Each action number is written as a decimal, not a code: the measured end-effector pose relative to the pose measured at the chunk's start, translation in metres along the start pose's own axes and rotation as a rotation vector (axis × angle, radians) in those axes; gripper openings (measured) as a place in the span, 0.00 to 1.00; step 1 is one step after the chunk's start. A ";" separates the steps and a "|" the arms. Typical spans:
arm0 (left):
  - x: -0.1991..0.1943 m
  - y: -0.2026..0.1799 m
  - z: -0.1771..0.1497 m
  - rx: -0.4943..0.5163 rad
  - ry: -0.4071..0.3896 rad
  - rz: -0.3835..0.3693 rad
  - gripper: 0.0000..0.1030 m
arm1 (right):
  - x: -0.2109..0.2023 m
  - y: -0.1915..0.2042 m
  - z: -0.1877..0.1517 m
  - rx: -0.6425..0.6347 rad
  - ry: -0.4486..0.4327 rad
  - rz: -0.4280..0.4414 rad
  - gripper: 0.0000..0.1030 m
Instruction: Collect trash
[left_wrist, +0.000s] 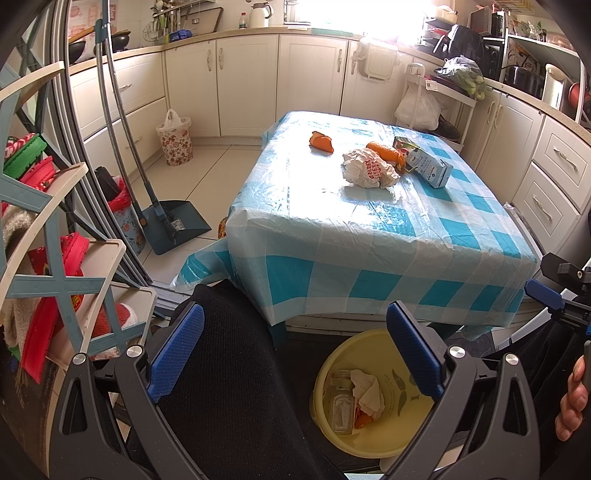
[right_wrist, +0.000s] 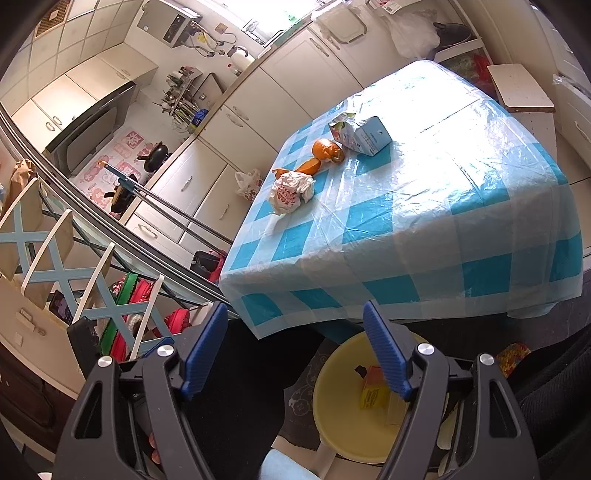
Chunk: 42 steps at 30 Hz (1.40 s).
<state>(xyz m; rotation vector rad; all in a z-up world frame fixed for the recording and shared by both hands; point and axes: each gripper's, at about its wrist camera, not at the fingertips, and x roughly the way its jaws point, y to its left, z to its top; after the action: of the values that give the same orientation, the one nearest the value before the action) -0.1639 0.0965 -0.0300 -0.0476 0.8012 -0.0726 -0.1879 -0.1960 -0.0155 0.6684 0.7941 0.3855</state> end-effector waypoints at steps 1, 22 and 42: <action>-0.001 0.000 0.000 0.000 0.000 -0.004 0.93 | 0.001 0.001 0.001 0.002 -0.001 0.001 0.71; 0.024 0.004 0.031 -0.034 0.005 -0.055 0.93 | 0.093 0.021 0.115 -0.192 0.076 -0.073 0.71; 0.106 -0.031 0.110 0.003 0.029 -0.073 0.93 | 0.239 0.014 0.210 -0.306 0.118 -0.244 0.71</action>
<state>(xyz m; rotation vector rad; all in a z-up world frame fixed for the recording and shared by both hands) -0.0126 0.0590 -0.0272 -0.0730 0.8285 -0.1437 0.1256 -0.1382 -0.0233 0.2604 0.8953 0.3166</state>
